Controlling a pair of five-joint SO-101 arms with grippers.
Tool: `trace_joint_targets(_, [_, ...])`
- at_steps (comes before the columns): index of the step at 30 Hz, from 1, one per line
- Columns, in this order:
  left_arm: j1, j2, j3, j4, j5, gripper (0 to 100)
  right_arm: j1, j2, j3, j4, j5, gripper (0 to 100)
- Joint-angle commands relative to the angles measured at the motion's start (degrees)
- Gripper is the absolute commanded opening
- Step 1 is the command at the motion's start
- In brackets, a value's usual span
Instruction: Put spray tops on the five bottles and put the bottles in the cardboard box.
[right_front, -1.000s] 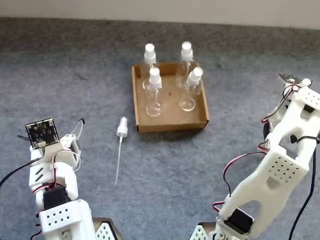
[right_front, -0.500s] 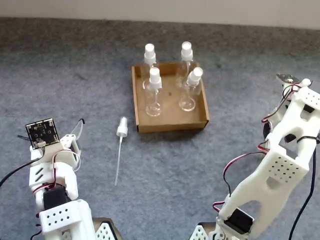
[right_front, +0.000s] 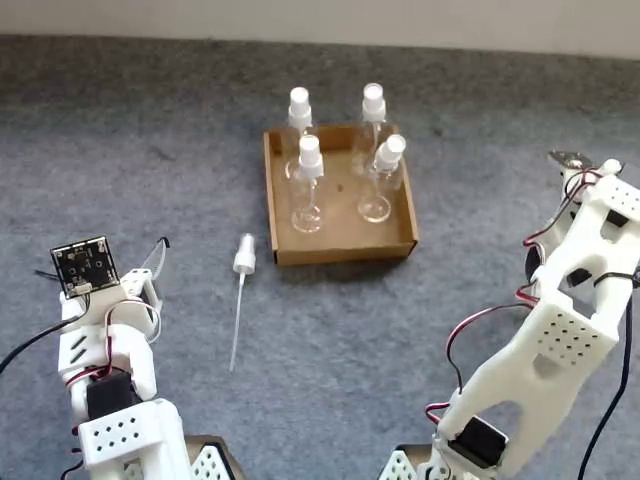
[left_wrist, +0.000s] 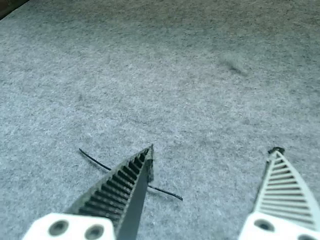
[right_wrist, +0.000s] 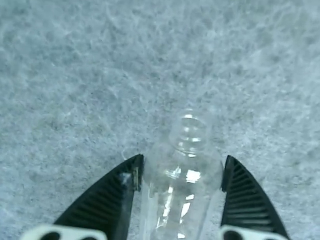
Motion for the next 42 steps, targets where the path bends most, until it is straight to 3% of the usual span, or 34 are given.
trace_joint_targets(1, [-0.57, -0.13, 1.54, -1.49, 0.09, 32, 0.57, -1.01, -0.13, -0.66, 0.53, 19.4])
trace_joint_targets(7, [-0.48, -0.13, 1.54, -1.49, 0.09, 32, 0.57, -1.63, -0.4, 0.13, 0.44, 5.7])
trace_joint_targets(13, [-0.22, -0.13, 1.45, -1.14, -5.63, 32, -0.4, -4.79, -8.84, 6.55, -1.32, 4.1])
trace_joint_targets(19, [3.21, 0.04, -5.41, 6.95, -5.89, 32, -1.98, -16.92, -9.89, 6.55, -7.65, 1.4])
trace_joint_targets(24, [12.53, 0.22, -18.86, 21.54, -8.62, 31, -8.04, -30.64, 0.84, 6.46, -9.93, 1.4])
trace_joint_targets(30, [15.96, 4.62, -33.01, 32.62, -8.7, 31, -18.51, -53.32, 18.77, 6.11, -13.1, 1.3])
trace_joint_targets(36, [21.32, 26.24, -44.0, 34.99, -8.53, 31, -32.13, -76.62, 44.35, -2.95, -17.93, 1.2])
trace_joint_targets(42, [23.69, 49.19, -62.64, 42.64, -4.04, 31, -37.58, -91.65, 61.67, -7.34, -22.07, 1.2])
